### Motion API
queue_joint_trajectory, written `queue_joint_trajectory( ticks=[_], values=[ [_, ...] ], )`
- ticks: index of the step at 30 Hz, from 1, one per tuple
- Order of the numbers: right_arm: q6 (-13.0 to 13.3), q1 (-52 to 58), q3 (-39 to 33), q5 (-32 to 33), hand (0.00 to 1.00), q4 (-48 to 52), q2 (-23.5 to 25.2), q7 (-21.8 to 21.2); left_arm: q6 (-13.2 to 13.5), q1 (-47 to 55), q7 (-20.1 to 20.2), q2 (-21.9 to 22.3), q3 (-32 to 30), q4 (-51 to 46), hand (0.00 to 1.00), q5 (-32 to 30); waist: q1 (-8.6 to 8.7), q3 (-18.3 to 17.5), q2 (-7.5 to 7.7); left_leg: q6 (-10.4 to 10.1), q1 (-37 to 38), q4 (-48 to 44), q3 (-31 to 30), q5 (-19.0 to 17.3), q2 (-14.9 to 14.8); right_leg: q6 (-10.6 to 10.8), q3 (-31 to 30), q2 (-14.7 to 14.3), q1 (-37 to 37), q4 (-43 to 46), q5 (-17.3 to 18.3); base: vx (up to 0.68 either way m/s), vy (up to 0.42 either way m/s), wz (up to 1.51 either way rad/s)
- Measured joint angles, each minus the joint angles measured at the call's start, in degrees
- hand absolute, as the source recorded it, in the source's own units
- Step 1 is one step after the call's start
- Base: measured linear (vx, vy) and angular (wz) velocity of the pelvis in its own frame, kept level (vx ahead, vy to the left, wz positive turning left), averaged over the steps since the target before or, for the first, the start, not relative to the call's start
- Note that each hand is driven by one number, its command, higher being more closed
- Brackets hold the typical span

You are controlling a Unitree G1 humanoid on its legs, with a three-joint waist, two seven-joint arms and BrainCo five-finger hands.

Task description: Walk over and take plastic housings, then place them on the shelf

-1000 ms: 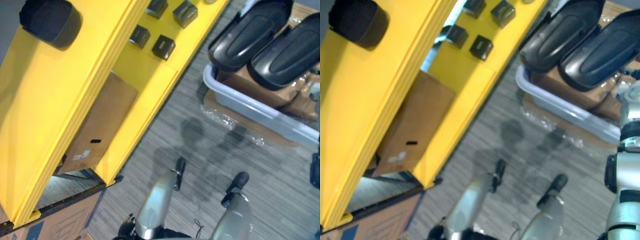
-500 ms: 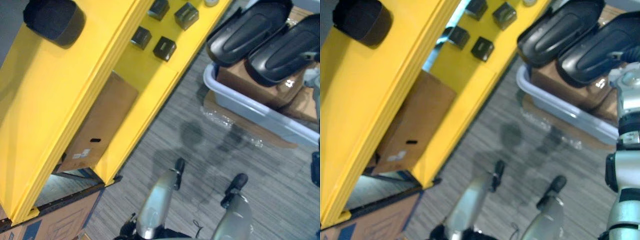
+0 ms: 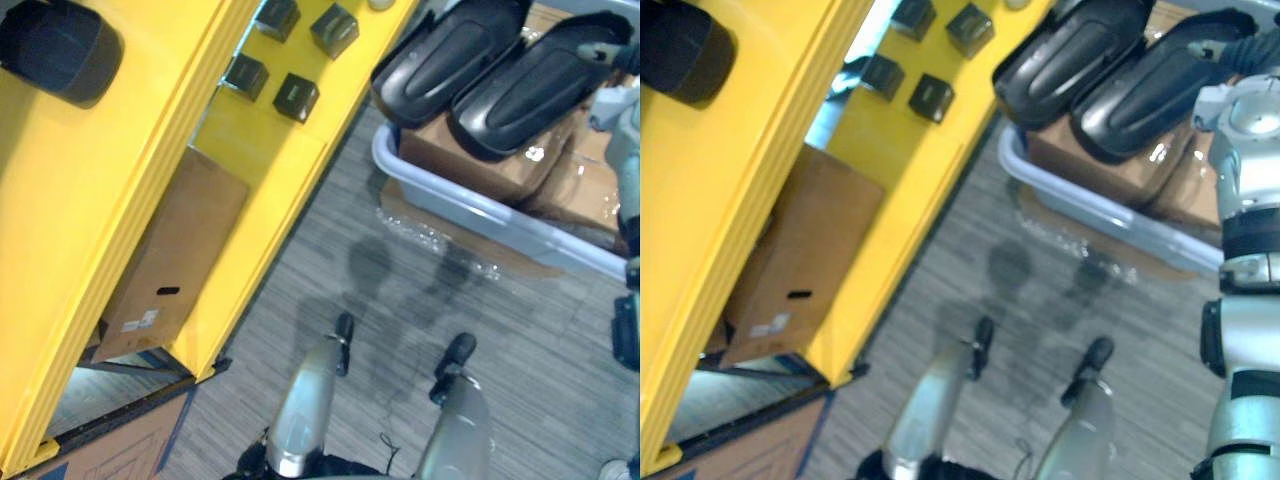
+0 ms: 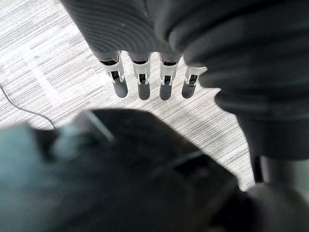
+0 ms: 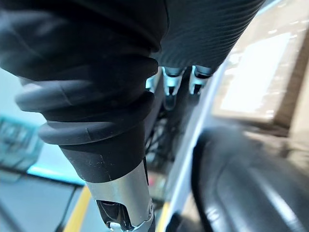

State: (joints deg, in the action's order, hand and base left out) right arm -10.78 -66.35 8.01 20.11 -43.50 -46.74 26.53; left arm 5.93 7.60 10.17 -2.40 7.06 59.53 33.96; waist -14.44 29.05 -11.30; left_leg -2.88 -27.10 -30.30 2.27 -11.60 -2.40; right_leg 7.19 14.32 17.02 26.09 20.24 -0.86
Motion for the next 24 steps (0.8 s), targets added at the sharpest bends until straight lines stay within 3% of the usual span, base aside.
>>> queue_joint_trajectory(
  ticks=[6,12,24],
  values=[
    [2.9,1.7,-3.3,-0.1,0.0,-6.5,1.2,7.1,1.2,-0.2,-0.1,0.0,0.7,0.4,0.0,0.0,-0.63,0.0,-0.07,0.0,-0.6,0.0,-0.9,0.0,0.2,0.2,1.0,0.2,-0.2,-0.1,-0.2,0.01,0.018,0.07],
    [4.4,2.3,-4.5,1.8,0.0,-11.5,1.2,9.7,1.2,-0.7,-0.1,0.0,1.1,0.9,0.0,0.0,-0.93,-0.3,-0.43,0.1,-1.0,0.2,-1.8,0.3,0.9,0.2,2.0,0.8,-0.5,0.3,-0.2,0.03,0.029,0.1],
    [4.9,3.7,-5.1,6.4,0.0,-18.8,0.9,13.1,1.1,-1.2,0.0,0.8,5.6,2.5,0.0,1.7,-3.32,-3.3,-4.71,0.7,-1.0,0.7,-2.4,0.8,2.4,0.8,2.9,2.0,-1.4,-0.8,-0.5,-0.01,0.029,0.05]
  ],
)
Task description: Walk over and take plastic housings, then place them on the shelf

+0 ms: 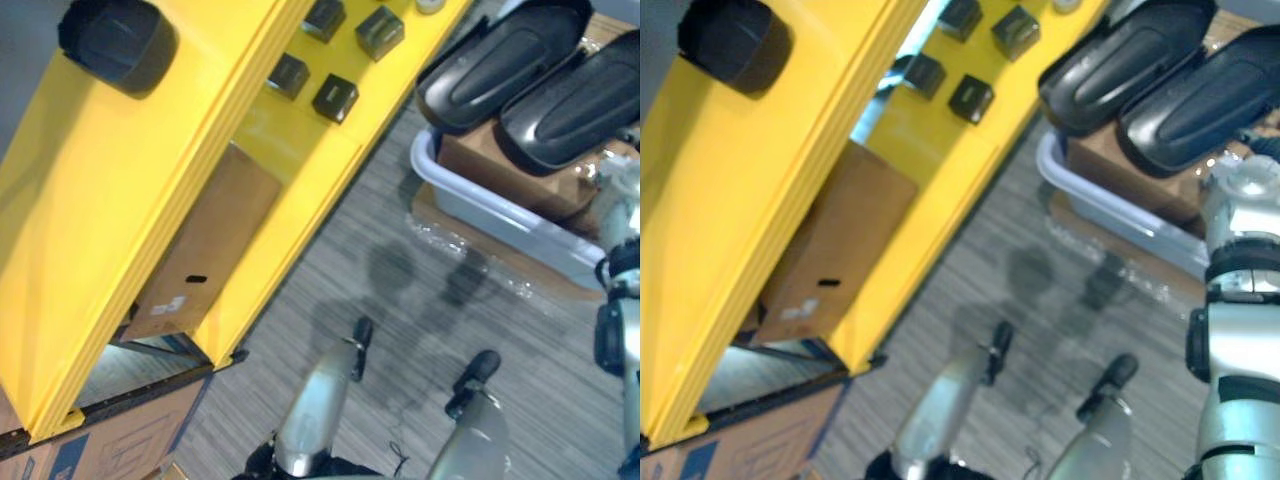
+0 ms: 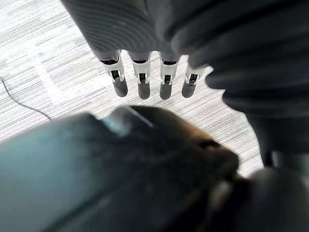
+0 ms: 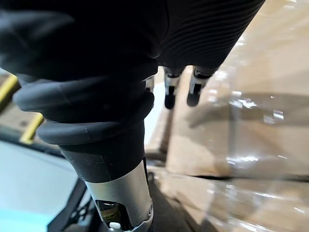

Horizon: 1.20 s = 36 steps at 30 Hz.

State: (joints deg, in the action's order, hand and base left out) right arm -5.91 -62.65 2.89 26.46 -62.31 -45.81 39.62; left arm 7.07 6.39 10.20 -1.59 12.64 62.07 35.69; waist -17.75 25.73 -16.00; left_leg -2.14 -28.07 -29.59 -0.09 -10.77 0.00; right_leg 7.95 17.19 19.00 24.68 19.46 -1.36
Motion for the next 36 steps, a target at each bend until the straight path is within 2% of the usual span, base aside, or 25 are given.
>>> queue_joint_trajectory(
  ticks=[5,10,18,25,27,28,29,35,36],
  values=[
    [1.2,0.3,0.0,0.0,0.0,-1.9,-1.5,-1.6,0.1,-1.6,0.1,0.4,1.4,2.1,0.0,0.0,-0.43,-1.2,-1.57,0.0,0.0,0.0,-0.8,0.0,0.2,0.0,1.0,0.3,-0.8,0.0,0.0,0.01,0.012,0.06],
    [3.4,0.3,0.0,-0.1,0.0,-3.2,-1.6,-2.1,0.3,-1.8,0.1,0.4,1.9,2.3,0.0,0.0,-0.55,-1.3,-1.76,0.0,0.0,0.1,-0.9,0.0,0.4,0.2,1.2,0.7,-0.7,0.3,0.2,0.0,0.01,0.02],
    [3.6,0.3,0.1,-0.1,0.0,-3.6,-2.1,-1.9,0.3,-2.0,0.1,0.5,2.4,2.4,0.0,-0.1,-0.82,-1.7,-2.28,0.0,0.0,0.1,-0.9,0.0,0.6,0.2,1.2,0.9,-0.7,0.5,0.3,0.0,0.004,0.0],
    [3.3,0.3,0.2,-0.6,0.0,-3.6,-2.1,0.2,0.4,-2.1,0.1,0.4,2.6,2.4,0.0,-0.1,-0.93,-1.7,-2.28,0.0,0.1,0.0,-0.8,0.0,0.5,0.1,1.2,0.9,-0.7,0.4,0.4,0.0,0.0,0.0],
    [2.1,0.2,0.5,-2.9,0.0,-3.6,-2.1,1.1,0.4,-2.1,0.1,0.4,2.7,2.4,0.0,0.0,-0.93,-1.7,-2.28,0.0,0.1,0.0,-0.8,0.0,0.5,0.1,1.2,0.9,-0.8,0.2,0.4,0.0,0.0,0.0],
    [0.2,-0.1,1.4,-5.0,0.0,-3.7,-2.4,2.2,0.4,-2.2,0.1,0.4,2.7,2.4,0.0,0.0,-0.92,-1.7,-2.28,0.0,0.1,0.0,-0.7,0.0,0.3,0.1,1.2,0.8,-0.8,0.0,0.4,0.0,0.0,0.0],
    [-0.2,-0.1,1.4,-5.3,0.0,-3.7,-2.5,2.5,0.4,-2.2,0.1,0.4,2.7,2.4,0.0,-0.1,-0.92,-1.7,-2.28,0.0,0.1,0.0,-0.7,0.0,0.3,0.1,1.2,0.7,-0.8,0.0,0.4,0.0,0.0,0.0],
    [-6.9,-2.6,2.8,-9.3,0.0,-5.7,-6.9,5.3,0.5,-2.1,-0.1,0.4,2.6,2.2,0.0,-0.1,-0.79,-1.7,-2.21,-0.3,0.1,-0.3,-0.7,-0.2,-1.0,-0.2,1.6,-0.8,-1.4,-1.4,0.0,0.0,-0.004,-0.04],
    [-7.2,-2.9,3.0,-9.3,0.0,-5.8,-7.2,5.4,0.5,-2.1,-0.1,0.4,2.6,2.2,0.0,-0.1,-0.73,-1.7,-2.21,-0.4,0.1,-0.3,-0.7,-0.3,-1.1,-0.2,1.5,-0.9,-1.4,-1.4,0.0,0.01,-0.011,-0.09]
  ],
)
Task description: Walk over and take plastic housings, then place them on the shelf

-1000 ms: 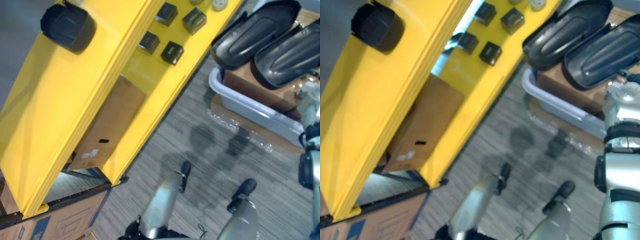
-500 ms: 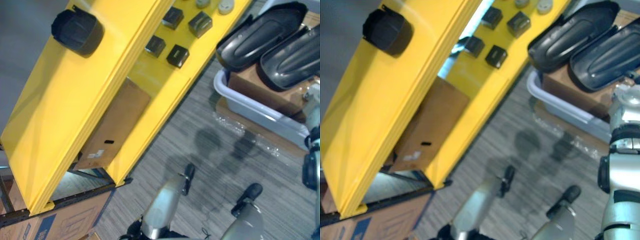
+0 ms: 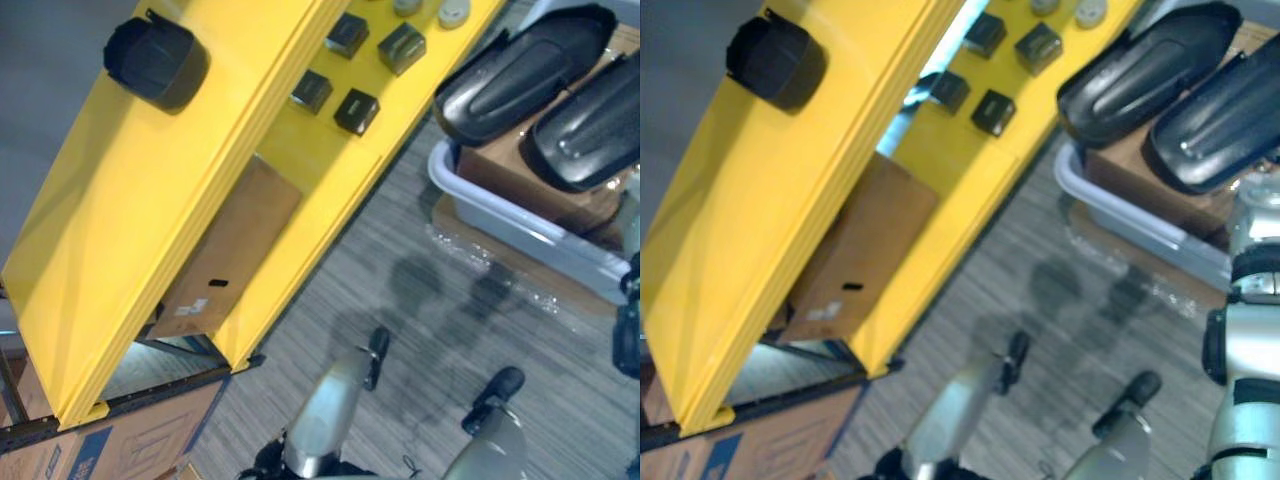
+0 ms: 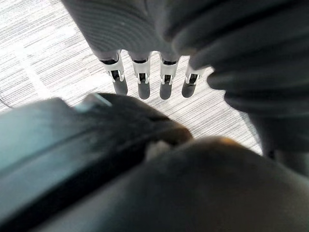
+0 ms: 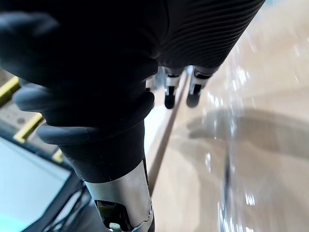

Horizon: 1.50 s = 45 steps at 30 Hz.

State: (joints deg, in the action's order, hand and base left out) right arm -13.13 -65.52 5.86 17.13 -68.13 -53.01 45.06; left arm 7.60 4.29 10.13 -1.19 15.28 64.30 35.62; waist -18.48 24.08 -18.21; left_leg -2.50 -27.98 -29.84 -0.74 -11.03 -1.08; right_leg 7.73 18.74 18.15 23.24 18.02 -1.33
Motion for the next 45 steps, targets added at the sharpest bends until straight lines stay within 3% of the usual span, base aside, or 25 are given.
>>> queue_joint_trajectory(
  ticks=[5,12,15,17,20,23,29,45],
  values=[
    [-4.6,-4.2,3.0,-2.2,0.0,0.3,-4.8,1.4,-0.1,0.2,-0.5,-0.1,-0.4,-0.3,0.0,0.0,0.46,0.3,0.38,-0.5,0.0,-0.4,0.1,-0.5,-1.5,-0.3,0.0,-1.6,-0.1,-0.9,-0.2,0.01,-0.002,-0.11],
    [-4.8,-5.7,5.5,-2.1,0.0,4.7,-5.8,1.4,-0.1,0.2,-0.4,-0.3,-0.5,-0.7,0.0,0.3,0.56,0.9,1.17,-0.8,0.0,-0.3,0.3,-0.6,-2.4,-0.9,0.0,-2.2,0.8,-0.7,0.3,0.0,0.002,-0.06],
    [-0.8,-5.7,5.6,-1.5,0.0,7.3,-5.5,1.1,-0.1,0.2,-0.4,-0.4,-0.5,-0.7,0.0,0.3,0.54,1.0,1.36,-0.7,0.1,-0.2,0.3,-0.6,-2.4,-0.8,0.0,-2.1,0.8,-0.3,0.5,0.01,0.008,0.0],
    [4.3,-5.6,5.6,-0.3,0.0,11.1,-4.5,1.0,-0.1,0.2,-0.4,-0.6,-0.6,-1.0,0.0,0.3,0.48,1.2,1.6,-0.8,0.6,0.2,0.4,-0.6,-2.3,-0.9,0.0,-1.9,0.9,0.5,0.6,0.04,0.025,-0.02],
    [8.3,-5.3,5.6,-0.5,0.0,14.2,-1.5,0.2,-0.1,0.2,-0.3,-0.9,-1.3,-1.2,0.0,0.3,0.5,1.7,2.33,-0.8,2.0,1.3,0.5,-0.6,-2.1,-1.0,0.0,-1.4,0.8,1.4,1.5,0.0,0.006,-0.01],
    [10.1,-4.3,5.6,-1.2,0.0,15.6,0.9,-1.8,0.0,0.2,-0.3,-1.1,-1.5,-1.2,0.0,0.3,0.37,2.2,2.9,-0.8,2.0,1.4,0.4,-0.6,-1.8,-0.9,0.0,-1.0,1.0,2.2,2.2,0.0,0.013,0.05],
    [10.3,-2.5,5.7,-2.3,0.0,15.4,3.5,-5.1,0.1,0.2,-0.3,-1.1,-1.5,-1.2,0.0,0.3,0.17,2.2,2.91,-0.8,1.9,1.4,0.1,-0.6,-1.3,-0.7,0.2,-0.3,1.1,3.5,2.3,0.04,0.029,0.04],
    [5.1,0.1,5.7,-2.3,0.0,6.3,4.4,-2.3,1.1,0.2,-0.8,-1.1,-0.5,-1.1,0.0,0.4,-0.36,2.1,2.79,-0.8,-0.1,1.2,-0.2,-0.5,-1.1,-0.7,0.6,-0.2,2.7,3.5,2.2,0.01,0.015,0.0]
  ],
)
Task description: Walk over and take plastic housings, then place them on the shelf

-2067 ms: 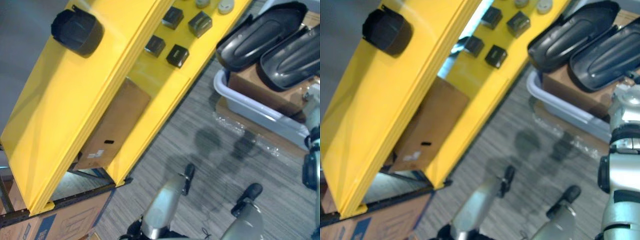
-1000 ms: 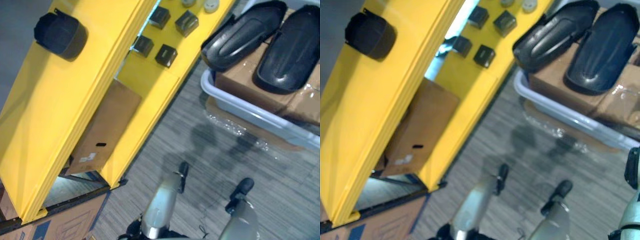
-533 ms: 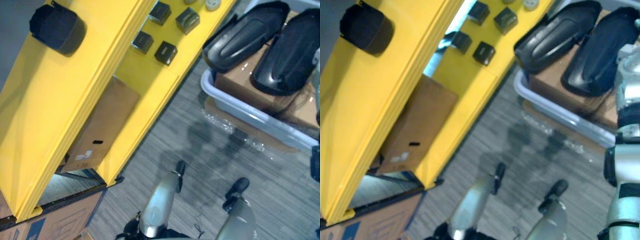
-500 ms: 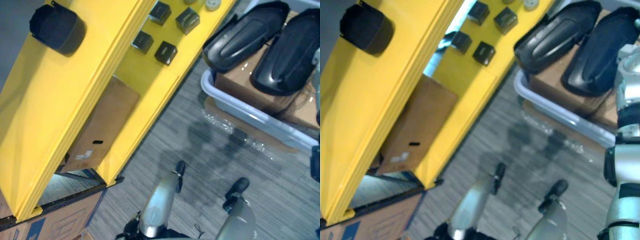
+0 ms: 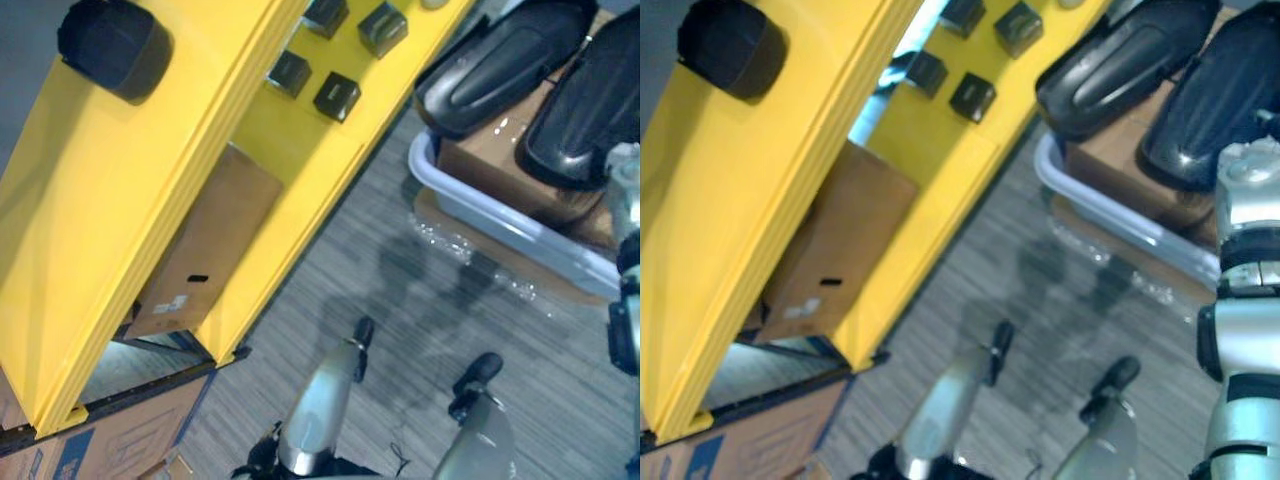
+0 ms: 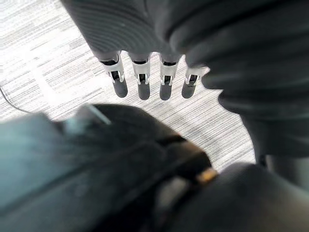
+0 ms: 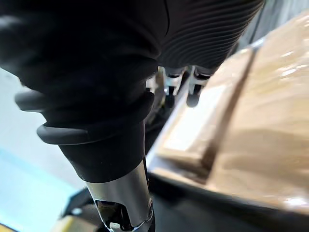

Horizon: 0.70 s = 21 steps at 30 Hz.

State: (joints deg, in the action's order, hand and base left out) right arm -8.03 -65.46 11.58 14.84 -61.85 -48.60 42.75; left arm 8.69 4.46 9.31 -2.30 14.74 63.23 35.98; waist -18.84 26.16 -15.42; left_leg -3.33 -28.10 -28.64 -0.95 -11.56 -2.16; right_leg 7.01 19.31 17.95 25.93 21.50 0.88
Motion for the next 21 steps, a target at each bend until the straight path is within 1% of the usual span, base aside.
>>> queue_joint_trajectory(
  ticks=[4,5,8,9,10,12,13,15,17,19,21],
  values=[
    [-0.7,0.2,-0.1,0.1,0.0,-1.0,0.0,-0.3,0.0,0.0,-0.2,0.0,0.1,0.0,0.0,0.1,-0.2,-0.1,-0.1,0.0,-0.1,0.1,0.0,0.0,0.0,0.0,0.0,0.0,0.0,-0.3,0.0,0.03,0.02,0.0],
    [-1.4,0.3,-0.1,0.2,0.0,-2.1,-0.1,-1.1,0.0,-0.1,-0.2,0.0,0.3,0.0,0.0,0.2,-0.66,-0.1,-0.19,0.0,-0.1,0.1,0.0,0.0,0.0,0.0,0.1,0.0,0.0,-0.4,0.0,0.0,0.0,0.0],
    [-3.3,1.7,-0.1,0.1,0.0,-2.6,-0.3,-3.8,-0.1,-0.3,-0.3,0.0,1.0,0.0,0.0,0.5,-1.07,-0.3,-0.41,0.0,-0.5,0.1,-0.2,0.0,0.0,0.0,0.4,0.0,0.1,-1.0,0.0,0.0,0.02,0.03],
    [-3.3,1.9,-0.1,0.1,1.0,-2.7,-0.4,-3.9,-0.1,-0.3,-0.3,-0.1,1.6,0.0,0.0,1.4,-1.24,-0.3,-0.48,0.0,-0.7,0.1,-0.3,0.0,0.0,0.1,0.6,0.0,0.1,-1.1,0.0,0.0,0.032,0.06],
    [-3.3,1.9,-0.1,0.1,1.0,-2.6,-0.8,-4.3,-0.1,-0.4,-0.3,-0.1,1.8,0.3,0.0,1.8,-1.36,-0.4,-0.56,0.0,-0.9,0.1,-0.4,0.0,0.1,0.1,0.7,0.0,0.2,-1.2,-0.1,0.01,0.029,0.05],
    [-3.7,1.9,-0.3,0.1,1.0,-2.9,-2.2,-5.9,-0.1,-0.9,-0.2,0.0,2.2,0.8,0.0,2.0,-2.18,-0.6,-0.86,0.0,-1.0,0.1,-0.4,0.0,0.1,0.1,0.7,0.0,0.2,-1.4,-0.1,0.0,0.017,0.01],
    [-4.4,2.0,-0.3,0.0,1.0,-2.9,-3.0,-6.6,-0.1,-1.1,-0.2,0.0,2.5,0.9,0.0,2.0,-2.55,-0.8,-1.05,0.0,-1.0,0.2,-0.4,0.0,0.2,0.1,0.8,0.1,0.2,-1.4,-0.1,0.0,0.032,0.03],
    [-5.3,2.0,-0.2,0.0,1.0,-2.9,-3.9,-7.6,-0.1,-1.1,-0.2,0.1,2.5,1.0,0.0,2.0,-2.67,-0.8,-1.18,0.0,-1.0,0.4,-0.6,0.0,0.3,0.1,0.9,0.2,0.2,-1.5,-0.1,0.0,0.024,0.03],
    [-6.6,2.0,-0.1,-1.5,1.0,-3.3,-5.5,-9.4,0.0,-1.1,-0.2,0.2,2.8,1.0,0.0,2.0,-2.86,-1.1,-1.53,0.0,-1.0,0.6,-0.8,0.1,0.7,0.2,1.0,0.4,0.1,-1.5,-0.1,0.01,0.027,0.06],
    [-7.2,1.9,-0.1,-2.3,1.0,-4.1,-7.2,-10.8,0.0,-1.2,-0.2,0.4,2.9,1.0,0.0,2.0,-3.17,-1.4,-1.96,0.1,-1.0,0.8,-0.8,0.2,1.0,0.3,1.1,0.8,0.1,-1.5,-0.1,0.01,0.031,0.05],
    [-8.1,1.9,0.1,-3.7,1.0,-4.1,-7.9,-12.0,0.0,-1.2,-0.2,0.4,3.1,1.0,0.0,2.0,-3.32,-1.6,-2.11,0.1,-1.0,0.9,-0.8,0.2,1.0,0.3,1.1,0.8,0.1,-1.5,-0.2,0.01,0.015,0.01]
  ],
)
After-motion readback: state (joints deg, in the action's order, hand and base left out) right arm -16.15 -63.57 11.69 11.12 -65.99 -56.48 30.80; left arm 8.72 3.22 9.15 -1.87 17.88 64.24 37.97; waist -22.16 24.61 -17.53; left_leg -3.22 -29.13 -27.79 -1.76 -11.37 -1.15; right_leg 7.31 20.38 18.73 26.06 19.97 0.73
